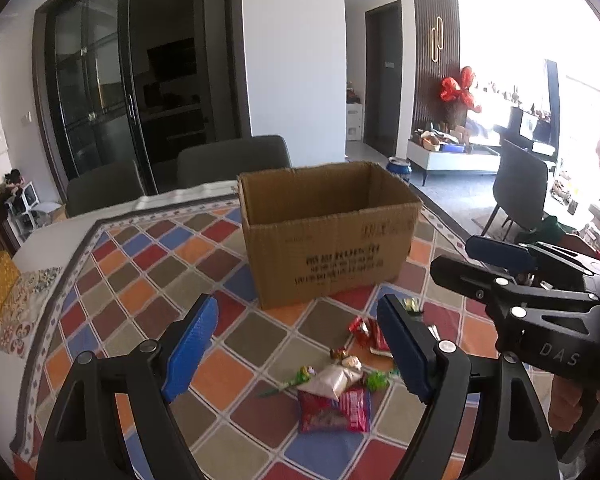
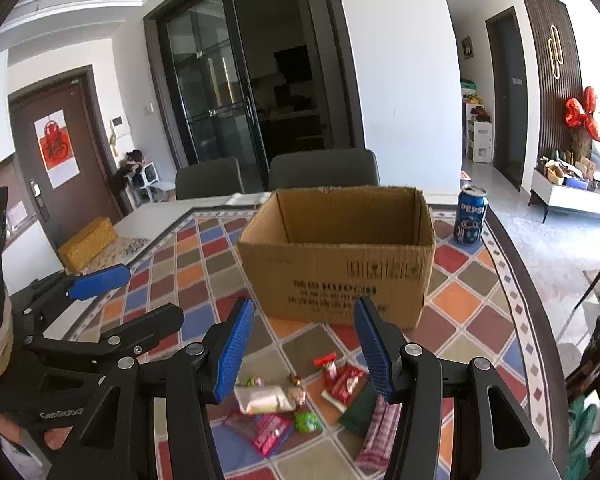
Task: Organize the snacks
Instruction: 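Move both tools back down to the remaining snacks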
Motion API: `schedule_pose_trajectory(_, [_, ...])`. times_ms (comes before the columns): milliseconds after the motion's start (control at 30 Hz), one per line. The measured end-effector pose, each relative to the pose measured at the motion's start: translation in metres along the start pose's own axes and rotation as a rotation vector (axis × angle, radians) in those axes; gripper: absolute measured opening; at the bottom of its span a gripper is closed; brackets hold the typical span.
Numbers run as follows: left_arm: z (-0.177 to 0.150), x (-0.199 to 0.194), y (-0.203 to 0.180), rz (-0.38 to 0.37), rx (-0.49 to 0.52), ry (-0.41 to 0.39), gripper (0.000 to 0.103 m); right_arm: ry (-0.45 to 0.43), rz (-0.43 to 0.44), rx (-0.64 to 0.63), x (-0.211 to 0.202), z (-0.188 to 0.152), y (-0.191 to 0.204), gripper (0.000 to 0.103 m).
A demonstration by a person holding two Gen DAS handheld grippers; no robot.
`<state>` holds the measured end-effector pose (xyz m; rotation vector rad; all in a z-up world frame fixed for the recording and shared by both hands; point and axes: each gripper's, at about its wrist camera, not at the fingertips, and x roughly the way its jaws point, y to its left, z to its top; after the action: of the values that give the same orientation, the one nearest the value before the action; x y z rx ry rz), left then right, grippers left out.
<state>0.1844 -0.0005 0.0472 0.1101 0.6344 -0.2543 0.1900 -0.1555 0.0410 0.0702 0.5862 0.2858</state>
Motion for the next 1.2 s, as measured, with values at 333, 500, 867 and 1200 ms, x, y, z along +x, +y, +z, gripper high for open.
schedule_pose_trajectory(333, [-0.040,0.014,-0.003,-0.056,-0.001,0.094,0.082,0.107,0.001,-0.006,0.007,-0.037,0.004,0.053])
schedule_pose_trajectory(500, [-0.056,0.028,-0.002,-0.076,-0.011,0.148,0.082,0.172,-0.001,0.012,0.017,-0.057,0.001,0.053])
schedule_pose_trajectory(867, [-0.085,0.072,0.005,-0.124,-0.047,0.263,0.082,0.292,-0.006,0.043,0.048,-0.087,-0.006,0.053])
schedule_pose_trajectory(1200, [-0.092,0.103,0.013,-0.166,-0.087,0.301,0.082,0.379,-0.001,0.063,0.076,-0.108,-0.010,0.053])
